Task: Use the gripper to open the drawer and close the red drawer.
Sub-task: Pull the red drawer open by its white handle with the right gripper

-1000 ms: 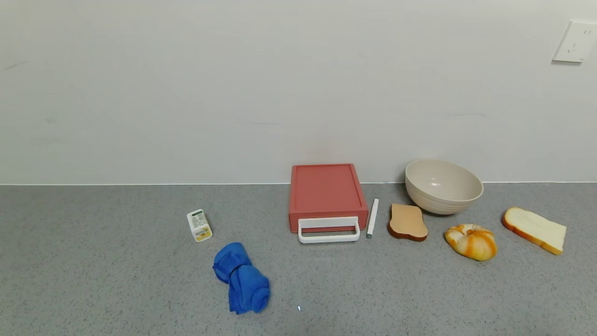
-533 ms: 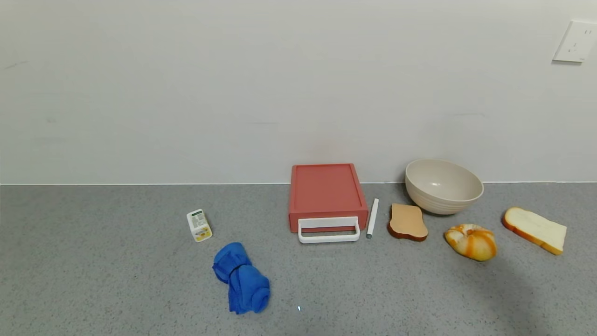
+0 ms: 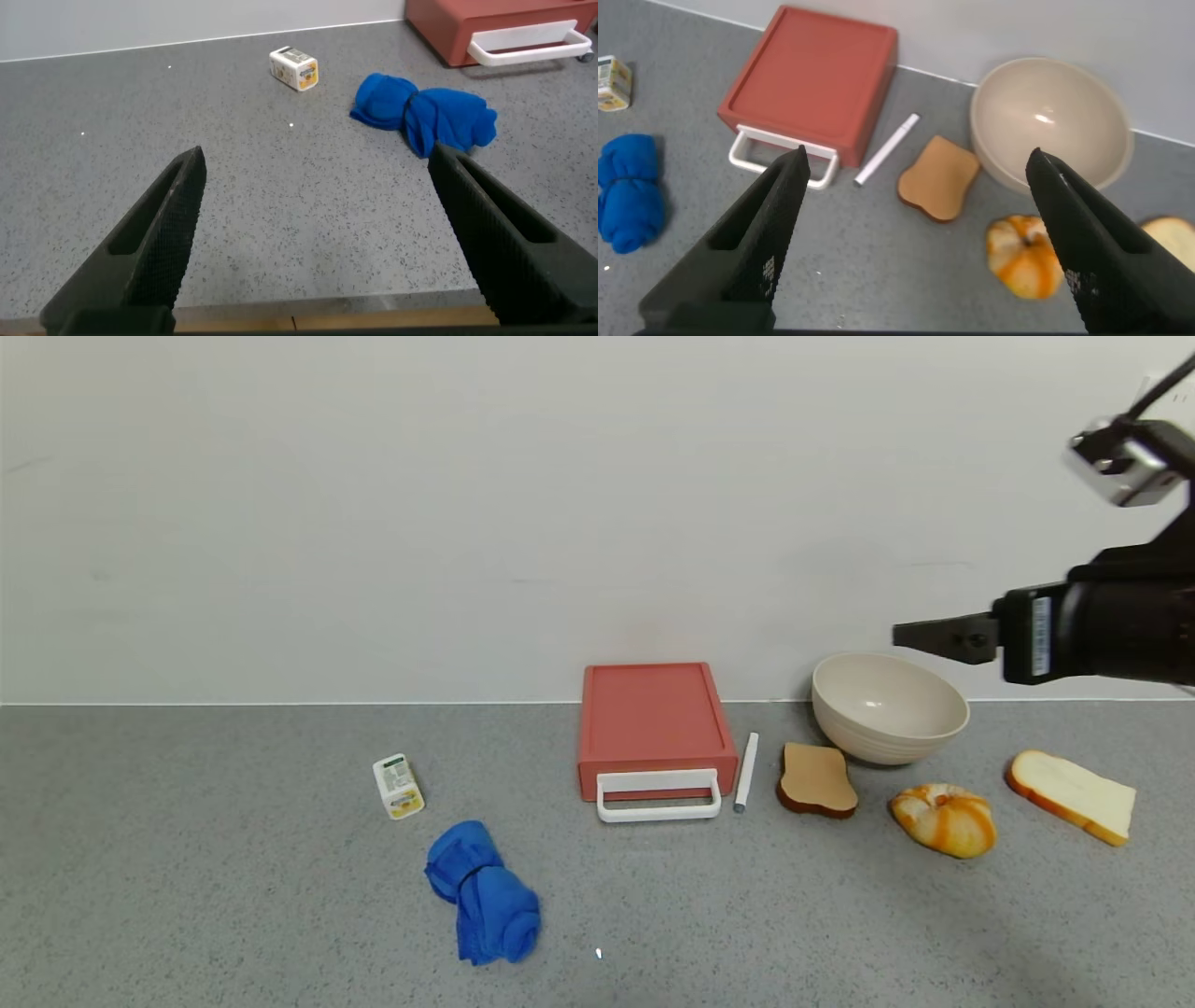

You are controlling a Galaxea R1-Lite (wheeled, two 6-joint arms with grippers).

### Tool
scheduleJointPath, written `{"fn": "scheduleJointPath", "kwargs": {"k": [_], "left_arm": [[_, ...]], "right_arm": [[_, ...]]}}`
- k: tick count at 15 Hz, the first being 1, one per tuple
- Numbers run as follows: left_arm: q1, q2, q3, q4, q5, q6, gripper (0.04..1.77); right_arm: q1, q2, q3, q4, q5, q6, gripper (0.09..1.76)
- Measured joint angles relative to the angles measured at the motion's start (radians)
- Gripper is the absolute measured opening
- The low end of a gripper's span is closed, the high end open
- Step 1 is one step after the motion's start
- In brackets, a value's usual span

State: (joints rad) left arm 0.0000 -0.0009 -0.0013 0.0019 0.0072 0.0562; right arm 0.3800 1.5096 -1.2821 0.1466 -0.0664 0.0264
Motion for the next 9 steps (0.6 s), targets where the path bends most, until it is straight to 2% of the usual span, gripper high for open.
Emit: {"fn": "scheduleJointPath", "kwargs": {"k": [4, 9], "left_arm": [[0.0, 0.0, 0.0, 0.0, 0.0, 0.0, 1.72], [0.0, 0.0, 0.0, 0.0, 0.0, 0.0, 1.72]], "right_arm": [[0.138, 0.219, -0.135, 0.004, -0.083, 0.071, 1.71], [0.29, 0.409, -0.198, 0.001, -0.234, 0.25, 1.71]]}}
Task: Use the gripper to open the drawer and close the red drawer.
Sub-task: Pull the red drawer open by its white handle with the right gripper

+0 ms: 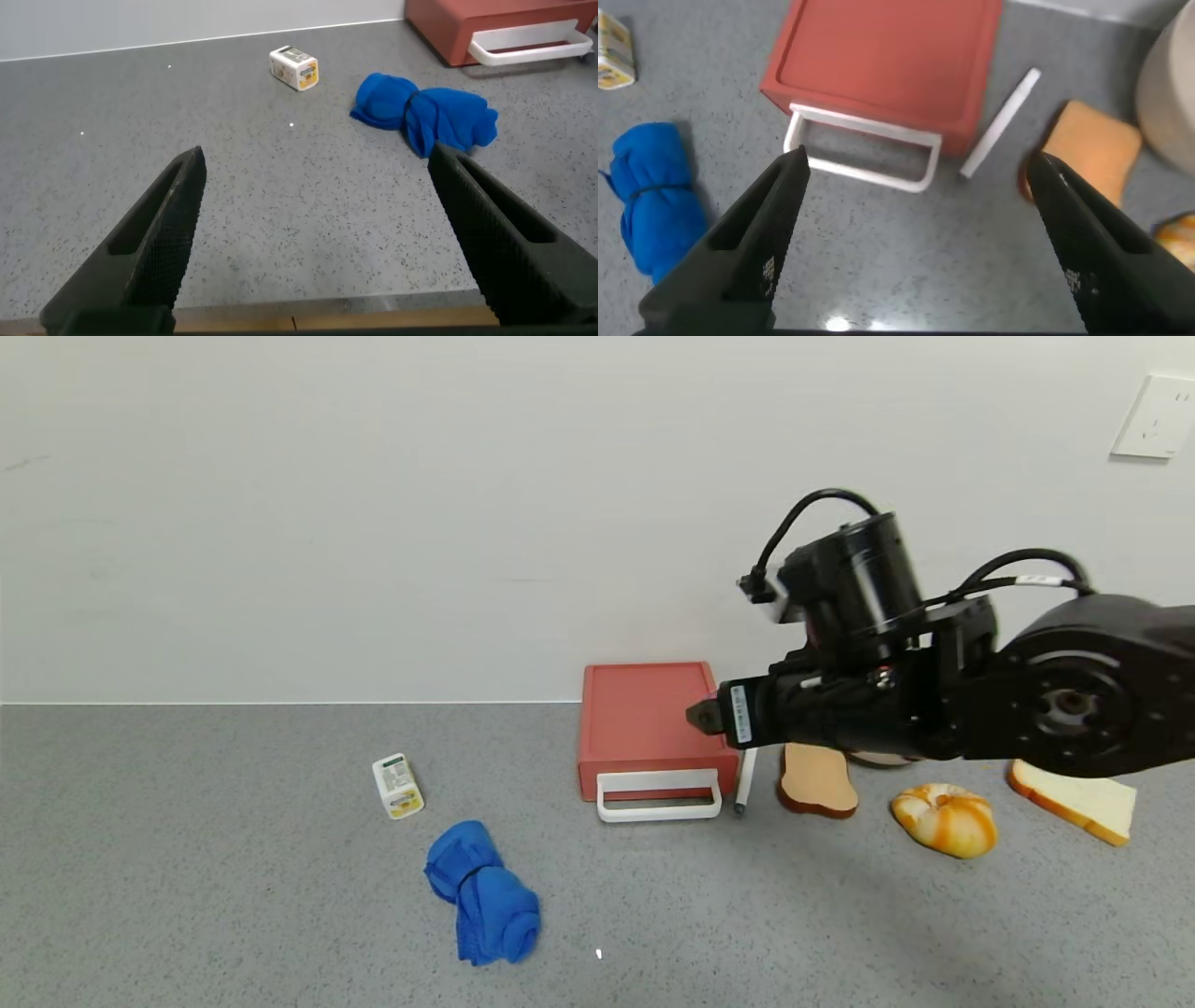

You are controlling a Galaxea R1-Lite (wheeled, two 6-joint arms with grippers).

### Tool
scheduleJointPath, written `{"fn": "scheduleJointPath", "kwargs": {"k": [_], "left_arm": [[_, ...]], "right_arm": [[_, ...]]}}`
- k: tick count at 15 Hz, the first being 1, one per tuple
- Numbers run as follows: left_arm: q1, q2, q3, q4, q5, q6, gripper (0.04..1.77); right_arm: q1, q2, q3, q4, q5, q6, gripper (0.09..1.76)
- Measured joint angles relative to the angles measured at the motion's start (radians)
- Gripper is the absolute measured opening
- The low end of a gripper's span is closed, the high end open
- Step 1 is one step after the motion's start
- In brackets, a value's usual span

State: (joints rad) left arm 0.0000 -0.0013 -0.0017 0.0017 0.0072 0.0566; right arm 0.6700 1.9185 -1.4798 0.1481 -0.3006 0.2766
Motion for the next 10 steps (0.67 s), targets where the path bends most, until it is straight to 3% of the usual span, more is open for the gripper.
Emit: {"fn": "scheduleJointPath", "kwargs": {"k": [4, 10], "left_arm": [[0.0, 0.0, 0.0, 0.0, 0.0, 0.0, 1.72], [0.0, 0.0, 0.0, -0.002, 0.0, 0.0, 1.72]], "right_arm": [[0.059, 0.145, -0.061, -0.001, -0.081, 0.128, 1.71], [0.092, 0.282, -0.164, 0.004, -0.114, 0.177, 1.71]]}}
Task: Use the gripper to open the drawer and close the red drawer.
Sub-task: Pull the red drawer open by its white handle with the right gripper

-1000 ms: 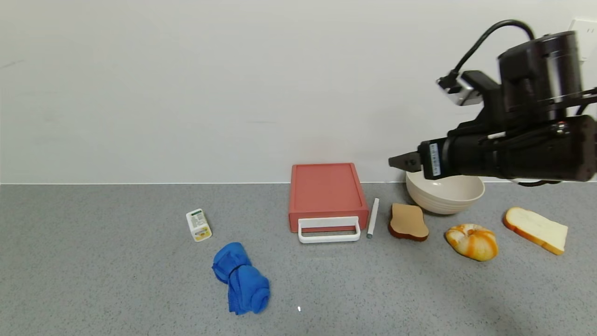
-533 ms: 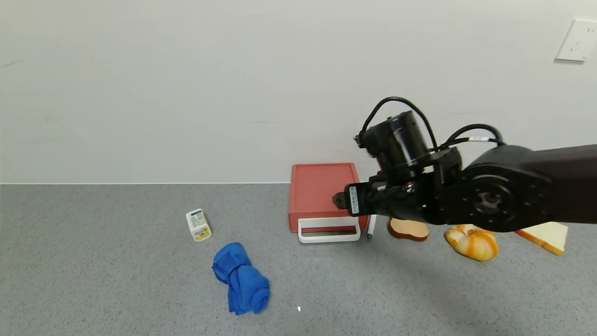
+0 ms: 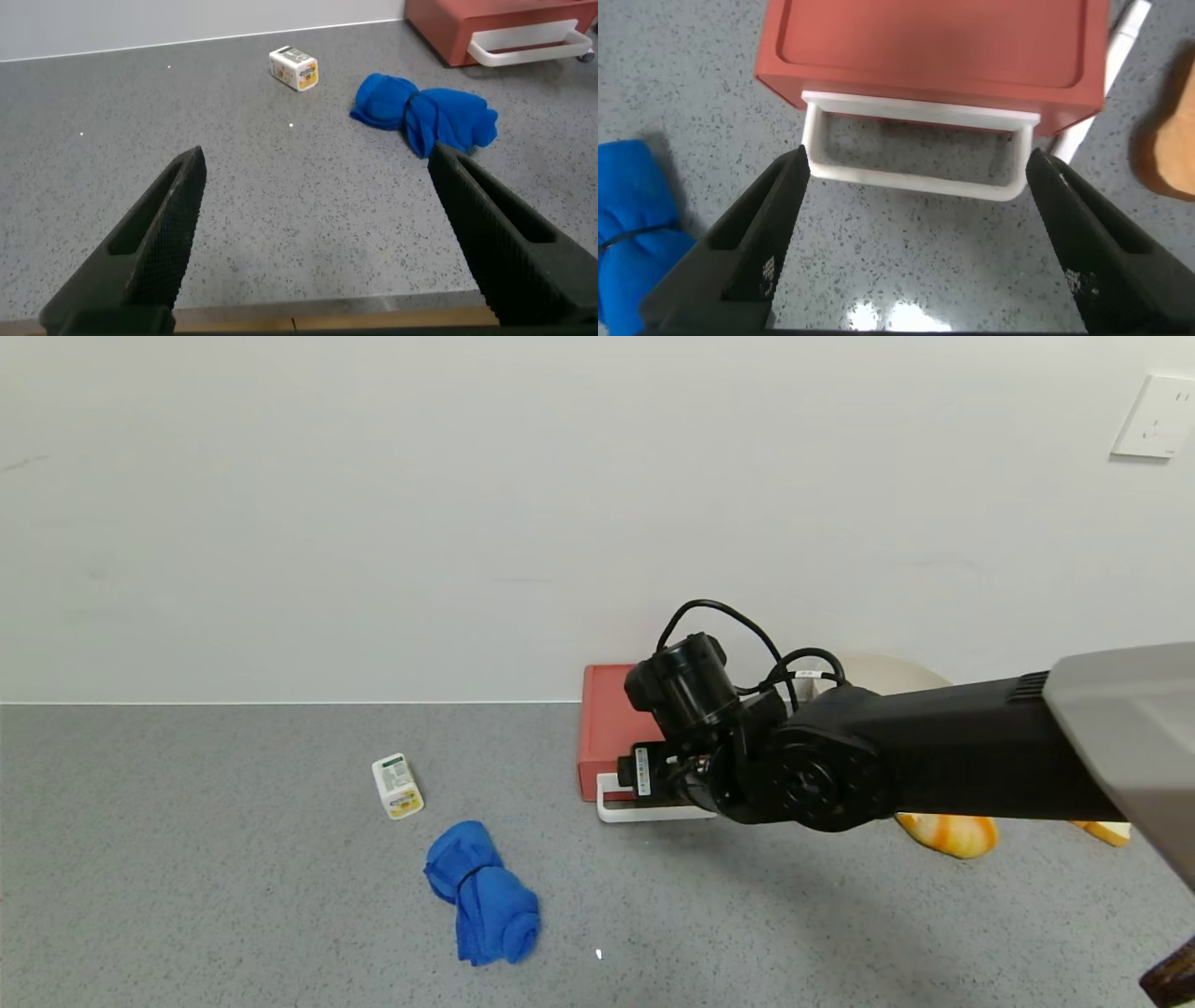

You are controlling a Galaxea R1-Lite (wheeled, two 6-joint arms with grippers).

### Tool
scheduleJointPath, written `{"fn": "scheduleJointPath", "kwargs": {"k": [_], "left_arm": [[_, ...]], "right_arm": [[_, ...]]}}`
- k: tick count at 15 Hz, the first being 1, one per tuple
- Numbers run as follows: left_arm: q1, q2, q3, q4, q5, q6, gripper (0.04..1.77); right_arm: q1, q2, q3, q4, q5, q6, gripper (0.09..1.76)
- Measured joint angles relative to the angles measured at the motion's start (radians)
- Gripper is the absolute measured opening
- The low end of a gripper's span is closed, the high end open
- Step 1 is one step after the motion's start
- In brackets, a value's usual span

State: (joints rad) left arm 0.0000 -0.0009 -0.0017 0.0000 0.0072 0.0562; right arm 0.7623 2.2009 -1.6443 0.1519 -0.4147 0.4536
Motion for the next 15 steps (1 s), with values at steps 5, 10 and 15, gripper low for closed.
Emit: {"fn": "scheduleJointPath", "kwargs": {"k": [5, 10, 15], "left_arm": [[0.0, 0.0, 0.002, -0.004, 0.0, 0.0, 1.72], [0.0, 0.0, 0.002, -0.004, 0.0, 0.0, 1.72], [0.0, 0.0, 0.002, -0.004, 0.0, 0.0, 1.72]], "right_arm": [[0.001, 0.076, -0.047, 0.061, 0.0, 0.084, 1.71], [-0.001, 0.122, -0.082, 0.062, 0.0, 0.087, 1.71], [-0.01, 0.151, -0.116, 0.062, -0.021, 0.088, 1.71]]}}
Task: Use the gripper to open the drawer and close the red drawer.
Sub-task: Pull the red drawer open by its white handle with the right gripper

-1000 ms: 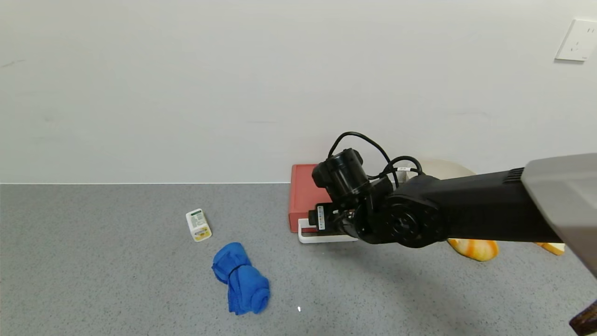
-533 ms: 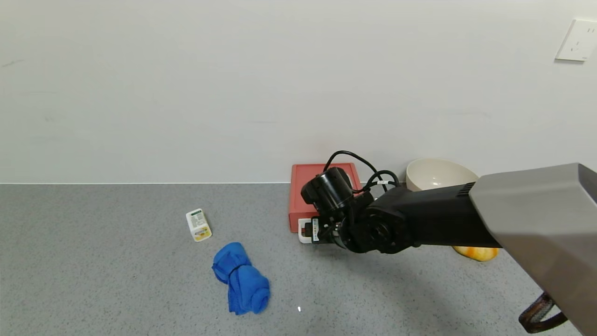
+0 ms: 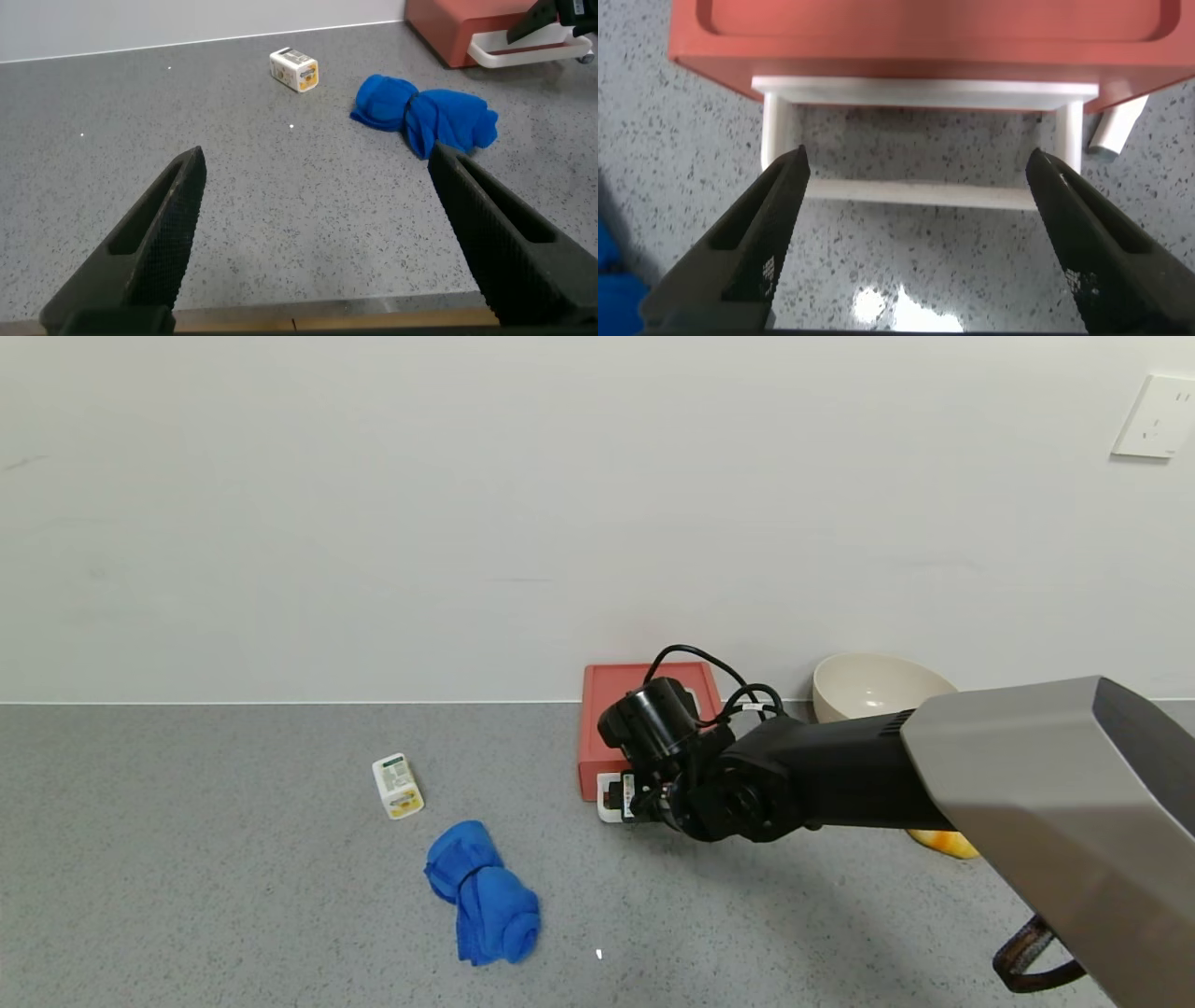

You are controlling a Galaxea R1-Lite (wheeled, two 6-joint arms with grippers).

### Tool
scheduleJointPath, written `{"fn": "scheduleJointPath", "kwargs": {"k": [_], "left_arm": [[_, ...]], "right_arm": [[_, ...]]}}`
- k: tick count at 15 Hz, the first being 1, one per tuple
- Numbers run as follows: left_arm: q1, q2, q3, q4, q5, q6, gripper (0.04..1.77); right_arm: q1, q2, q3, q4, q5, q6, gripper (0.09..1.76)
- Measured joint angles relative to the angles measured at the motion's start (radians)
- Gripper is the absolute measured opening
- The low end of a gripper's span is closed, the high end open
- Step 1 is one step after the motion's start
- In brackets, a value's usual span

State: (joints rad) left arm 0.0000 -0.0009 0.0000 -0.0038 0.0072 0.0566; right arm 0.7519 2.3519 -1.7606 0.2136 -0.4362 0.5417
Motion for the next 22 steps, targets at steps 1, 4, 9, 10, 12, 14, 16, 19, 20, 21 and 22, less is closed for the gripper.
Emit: {"fn": "scheduleJointPath", "kwargs": {"k": [1, 4, 9, 10, 12, 14, 16, 19, 20, 21, 22], "left_arm": [[0.0, 0.0, 0.0, 0.0, 0.0, 0.0, 1.72], [0.0, 0.0, 0.0, 0.0, 0.0, 0.0, 1.72], [0.0, 0.0, 0.0, 0.0, 0.0, 0.0, 1.72], [0.0, 0.0, 0.0, 0.0, 0.0, 0.0, 1.72], [0.0, 0.0, 0.0, 0.0, 0.0, 0.001, 1.72], [0.0, 0.0, 0.0, 0.0, 0.0, 0.001, 1.72], [0.0, 0.0, 0.0, 0.0, 0.0, 0.001, 1.72], [0.0, 0.0, 0.0, 0.0, 0.0, 0.0, 1.72], [0.0, 0.0, 0.0, 0.0, 0.0, 0.0, 1.72], [0.0, 0.0, 0.0, 0.0, 0.001, 0.0, 1.72], [0.0, 0.0, 0.0, 0.0, 0.001, 0.0, 1.72]], "right_arm": [[-0.003, 0.006, -0.007, 0.0, -0.002, 0.0, 1.71], [-0.004, 0.021, -0.028, 0.0, -0.003, 0.0, 1.71], [-0.013, 0.056, -0.072, 0.004, -0.004, -0.001, 1.71], [-0.014, 0.063, -0.08, 0.006, -0.004, -0.001, 1.71], [-0.014, 0.078, -0.09, 0.007, -0.004, -0.001, 1.71], [-0.014, 0.088, -0.092, 0.012, -0.004, -0.001, 1.71], [-0.011, 0.092, -0.101, 0.057, -0.002, 0.0, 1.71], [-0.001, 0.092, -0.126, 0.111, 0.003, 0.004, 1.71], [0.001, 0.091, -0.129, 0.123, 0.004, 0.005, 1.71], [0.001, 0.091, -0.131, 0.136, 0.004, 0.005, 1.71], [0.003, 0.091, -0.132, 0.145, 0.007, 0.006, 1.71]]}}
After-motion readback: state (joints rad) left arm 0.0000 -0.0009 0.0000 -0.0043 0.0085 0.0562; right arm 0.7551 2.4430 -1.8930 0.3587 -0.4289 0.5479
